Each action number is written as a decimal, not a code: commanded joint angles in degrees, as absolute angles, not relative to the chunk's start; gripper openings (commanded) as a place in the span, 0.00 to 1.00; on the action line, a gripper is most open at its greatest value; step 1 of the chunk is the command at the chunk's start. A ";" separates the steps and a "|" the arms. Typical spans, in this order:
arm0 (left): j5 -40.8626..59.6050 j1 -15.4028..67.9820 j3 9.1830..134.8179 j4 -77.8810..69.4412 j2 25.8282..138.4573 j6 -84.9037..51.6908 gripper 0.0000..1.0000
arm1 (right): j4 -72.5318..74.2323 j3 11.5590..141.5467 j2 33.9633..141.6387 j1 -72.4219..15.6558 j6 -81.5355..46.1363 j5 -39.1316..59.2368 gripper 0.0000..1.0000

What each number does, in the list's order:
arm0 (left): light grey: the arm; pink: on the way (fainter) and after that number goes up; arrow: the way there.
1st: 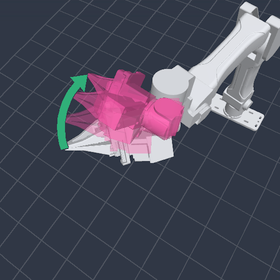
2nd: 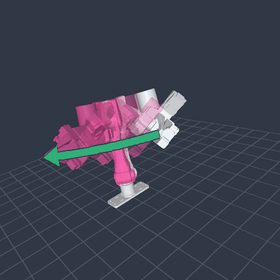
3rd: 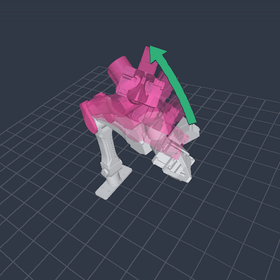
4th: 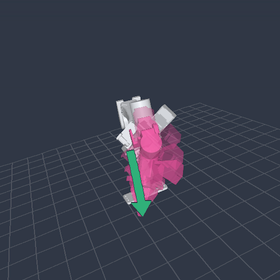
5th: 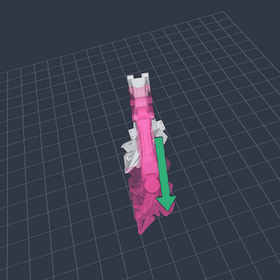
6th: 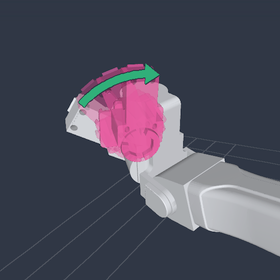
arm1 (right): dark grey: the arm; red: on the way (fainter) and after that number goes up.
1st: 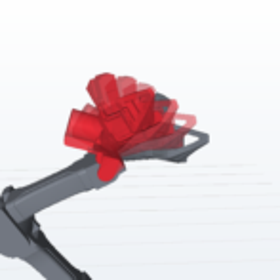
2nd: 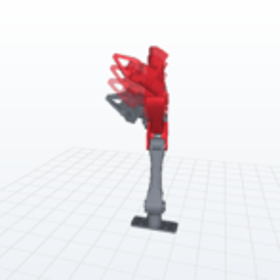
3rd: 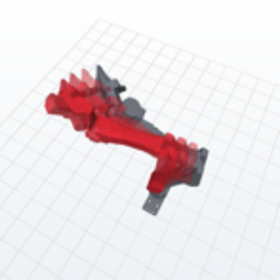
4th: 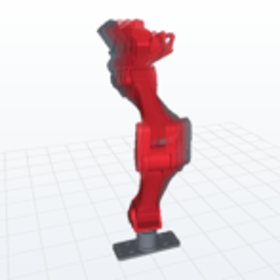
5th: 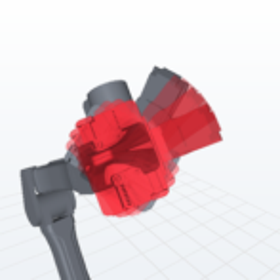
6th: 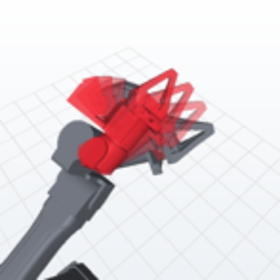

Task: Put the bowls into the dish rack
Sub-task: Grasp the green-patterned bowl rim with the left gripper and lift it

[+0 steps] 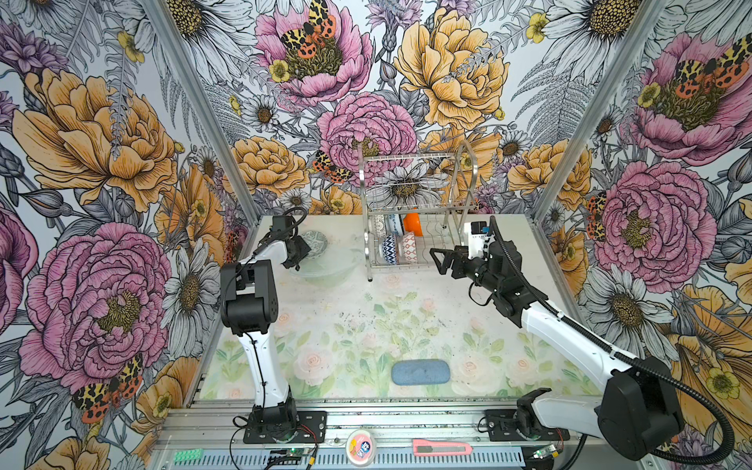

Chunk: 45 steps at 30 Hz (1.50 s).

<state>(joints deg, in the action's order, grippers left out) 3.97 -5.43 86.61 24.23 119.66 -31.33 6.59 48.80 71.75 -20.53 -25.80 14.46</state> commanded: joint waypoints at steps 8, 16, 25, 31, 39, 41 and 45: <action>6.45 -5.10 84.30 24.82 116.16 -31.05 0.00 | 5.87 47.99 69.23 -19.97 -25.31 12.13 0.99; 7.29 -3.80 78.33 24.76 105.31 -32.24 0.00 | 5.29 50.01 71.28 -20.01 -25.41 13.22 1.00; 5.17 2.08 64.81 24.75 87.38 -32.97 0.00 | 3.73 50.32 69.70 -19.90 -25.19 11.74 1.00; 4.34 6.56 53.46 23.63 75.88 -34.28 0.00 | 0.71 50.67 68.32 -19.83 -22.82 11.12 0.99; 1.05 19.09 46.13 24.24 68.21 -34.78 0.00 | -0.94 50.19 68.29 -19.62 -21.37 10.38 0.99; -1.01 23.27 47.14 24.32 69.58 -34.78 0.00 | -1.05 50.10 68.70 -19.08 -21.81 11.59 1.00; -3.31 29.96 50.70 23.63 74.24 -34.71 0.00 | -1.08 49.25 68.92 -16.10 -25.95 15.15 1.00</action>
